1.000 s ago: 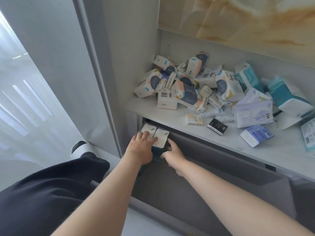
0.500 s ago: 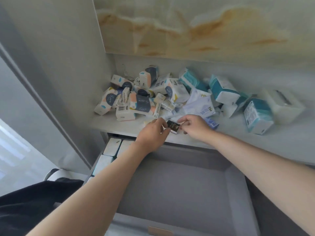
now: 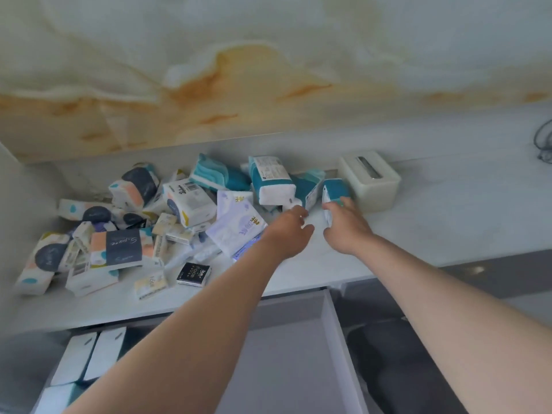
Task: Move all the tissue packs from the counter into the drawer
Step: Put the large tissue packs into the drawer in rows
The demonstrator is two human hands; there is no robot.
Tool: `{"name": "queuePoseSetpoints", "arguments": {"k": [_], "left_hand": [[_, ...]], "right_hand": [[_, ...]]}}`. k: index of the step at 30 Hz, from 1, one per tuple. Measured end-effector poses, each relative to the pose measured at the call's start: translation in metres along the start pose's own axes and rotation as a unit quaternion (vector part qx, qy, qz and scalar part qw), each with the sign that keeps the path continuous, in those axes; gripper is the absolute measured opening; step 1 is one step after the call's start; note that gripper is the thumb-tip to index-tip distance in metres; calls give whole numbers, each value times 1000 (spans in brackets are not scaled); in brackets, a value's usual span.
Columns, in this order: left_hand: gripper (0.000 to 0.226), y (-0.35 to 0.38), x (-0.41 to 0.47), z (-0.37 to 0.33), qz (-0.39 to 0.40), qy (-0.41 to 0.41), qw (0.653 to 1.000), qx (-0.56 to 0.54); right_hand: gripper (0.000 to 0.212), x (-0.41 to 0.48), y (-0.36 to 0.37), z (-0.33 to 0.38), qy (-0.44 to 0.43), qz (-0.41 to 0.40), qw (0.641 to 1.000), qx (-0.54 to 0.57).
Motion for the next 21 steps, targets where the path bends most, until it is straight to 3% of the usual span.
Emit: {"name": "queuePoseSetpoints", "arguments": {"k": [5,9,10,13,17,21], "left_hand": [[62,37,27,-14,60,-23,998,-26],[30,55,36,-26,106,-5,993,-60],[31,56,37,-25,106,-9,991,-82],[57,58,40,-8,92,-51,982,-157],[98,55,28,16,64,-85,985,-135],[111,47,1,32,34,-111,979,-167]], "right_hand": [[80,16,16,-17,11,63,996,54],[65,18,15,-26,28,46,994,94],[64,18,12,-28,37,33,993,105],[59,15,12,-33,75,43,977,195],[39,11,16,-37,125,52,953,271],[30,-5,33,-23,123,182,940,262]]}}
Point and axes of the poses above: each hand's wrist, its own x-axis towards the middle knuckle, its own y-axis out of the palm, z = x × y, the point moved 6 cm from there along x, towards the middle knuckle, and after that the axes turned 12 degrees about -x, right-handed, at the moved point
